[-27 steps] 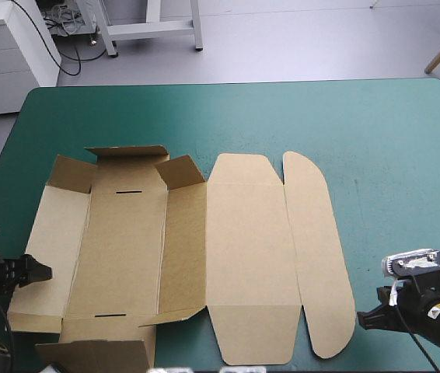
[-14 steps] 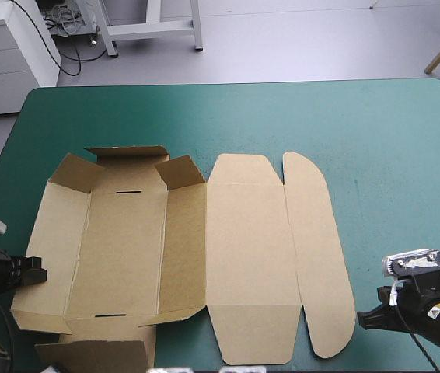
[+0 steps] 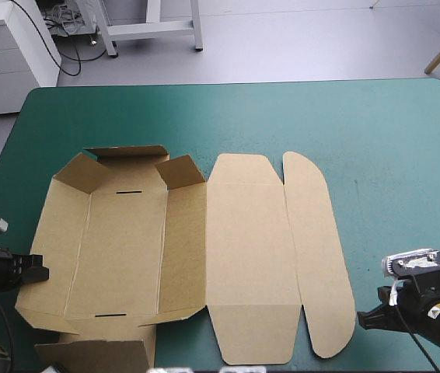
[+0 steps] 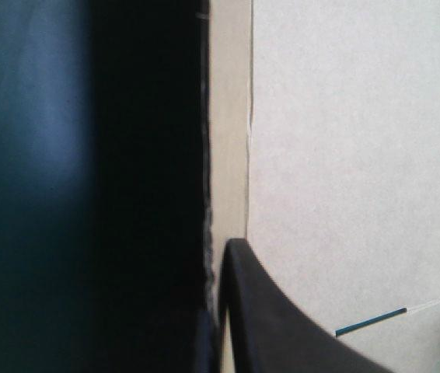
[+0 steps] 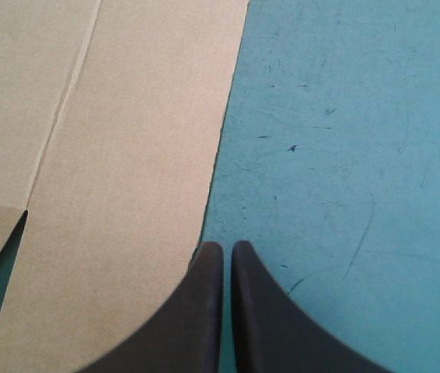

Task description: Fold the box

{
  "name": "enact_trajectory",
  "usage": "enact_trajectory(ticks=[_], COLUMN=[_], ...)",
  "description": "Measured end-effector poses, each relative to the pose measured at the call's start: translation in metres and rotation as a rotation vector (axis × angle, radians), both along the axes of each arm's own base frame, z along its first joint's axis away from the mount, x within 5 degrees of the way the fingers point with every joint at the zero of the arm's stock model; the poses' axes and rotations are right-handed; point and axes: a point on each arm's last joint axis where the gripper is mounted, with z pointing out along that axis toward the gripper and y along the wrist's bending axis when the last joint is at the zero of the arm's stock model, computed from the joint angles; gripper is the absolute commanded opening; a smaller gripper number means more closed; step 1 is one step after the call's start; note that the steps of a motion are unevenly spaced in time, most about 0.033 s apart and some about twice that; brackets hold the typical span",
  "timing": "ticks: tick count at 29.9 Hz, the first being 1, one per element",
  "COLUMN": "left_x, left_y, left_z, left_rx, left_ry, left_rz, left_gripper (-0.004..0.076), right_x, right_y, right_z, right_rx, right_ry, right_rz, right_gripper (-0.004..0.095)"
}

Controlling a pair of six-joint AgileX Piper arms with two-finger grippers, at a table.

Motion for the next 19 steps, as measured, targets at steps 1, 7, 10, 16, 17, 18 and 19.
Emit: enact_trajectory(ticks=[1,7,10,16,17,18,19], left_x=[0.0000,0.0000,0.0000,0.0002,0.0003,0.0007,0.0016], left_y=[0.0000,0.0000,0.0000,0.0028,0.0032,0.0031,0.0022], left_z=[0.0000,0.0000,0.0000,-0.0013,-0.0016,-0.0020,-0.0021], left_rx=[0.000,0.003,0.003,0.039,0.045,0.049,0.050], left_ry=[0.000,-0.005,-0.005,-0.006,-0.003,0.000,0.001], left_rz=[0.000,-0.010,-0.010,-0.008,-0.005,-0.005,-0.008], left_gripper=[-0.0010,-0.0008,0.0037,0.0362,0.0397,0.0424,0.0430], right_x=[0.0000,0.0000,0.0000,0.0000,0.0000,0.0000,0.0000], right_y=[0.0000,0.0000,0.0000,0.0000,0.0000,0.0000,0.0000], right_z=[0.0000,0.0000,0.0000,0.0000,0.0000,0.0000,0.0000], right_rx=[0.000,0.000,0.000,0.000,0.000,0.000,0.000], right_ry=[0.000,0.000,0.000,0.000,0.000,0.000,0.000], right_rz=[0.000,0.000,0.000,0.000,0.000,0.000,0.000], right_gripper=[0.0007,-0.0004,-0.0004,-0.0004,-0.0004,-0.0004,-0.0004])
